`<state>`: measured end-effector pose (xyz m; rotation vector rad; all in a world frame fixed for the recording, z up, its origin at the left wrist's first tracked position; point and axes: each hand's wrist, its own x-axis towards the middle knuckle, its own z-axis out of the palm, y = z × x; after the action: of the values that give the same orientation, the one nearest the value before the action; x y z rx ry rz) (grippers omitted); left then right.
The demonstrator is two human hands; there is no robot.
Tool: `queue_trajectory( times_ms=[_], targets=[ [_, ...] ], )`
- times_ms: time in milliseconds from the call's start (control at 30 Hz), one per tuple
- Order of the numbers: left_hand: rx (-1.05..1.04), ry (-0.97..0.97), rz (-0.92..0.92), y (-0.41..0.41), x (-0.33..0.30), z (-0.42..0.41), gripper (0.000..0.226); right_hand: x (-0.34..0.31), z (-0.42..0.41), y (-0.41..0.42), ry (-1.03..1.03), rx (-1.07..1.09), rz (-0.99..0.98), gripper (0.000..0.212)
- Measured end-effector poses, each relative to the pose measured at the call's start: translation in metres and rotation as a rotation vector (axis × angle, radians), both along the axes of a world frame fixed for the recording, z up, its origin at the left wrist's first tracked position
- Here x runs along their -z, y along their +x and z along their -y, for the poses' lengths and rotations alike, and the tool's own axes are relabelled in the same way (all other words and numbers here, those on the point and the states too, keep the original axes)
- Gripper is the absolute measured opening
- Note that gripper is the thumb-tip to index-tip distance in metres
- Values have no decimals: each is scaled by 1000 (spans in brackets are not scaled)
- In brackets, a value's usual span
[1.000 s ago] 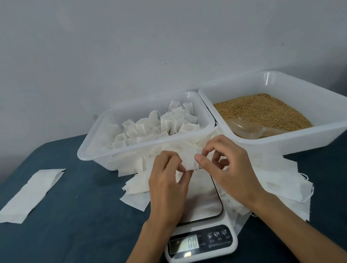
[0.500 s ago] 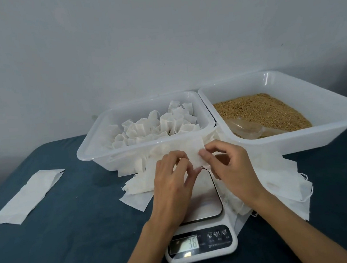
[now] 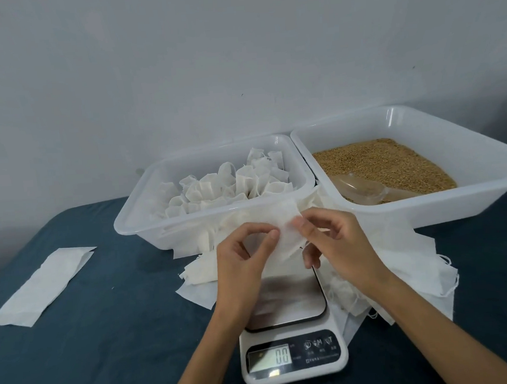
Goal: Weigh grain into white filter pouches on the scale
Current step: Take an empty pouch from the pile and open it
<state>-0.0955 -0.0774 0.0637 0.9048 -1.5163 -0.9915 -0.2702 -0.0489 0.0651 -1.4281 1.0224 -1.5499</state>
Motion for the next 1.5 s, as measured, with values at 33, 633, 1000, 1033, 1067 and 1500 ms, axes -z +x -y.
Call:
queue_trajectory(
  times_ms=[33,633,1000,1033,1067,1500],
  targets=[
    [7,-4,-4,0,0,0,13,2,0,1,5,-8,-29,17],
    [-79,61,-153,4,3,8,28,8,4,-6,115,-97,-12,44],
    [-68,107,-169,6,0,7,31,10,4,-8,136,-102,-129,18],
    [-72,106,-171,6,0,8,32,9,3,-7,129,-110,-126,21],
    [-79,106,-172,6,0,8,33,8,2,-7,127,-111,-118,27],
    [-71,141,-158,8,0,8,33,8,3,-10,80,-62,-94,70]
  ],
)
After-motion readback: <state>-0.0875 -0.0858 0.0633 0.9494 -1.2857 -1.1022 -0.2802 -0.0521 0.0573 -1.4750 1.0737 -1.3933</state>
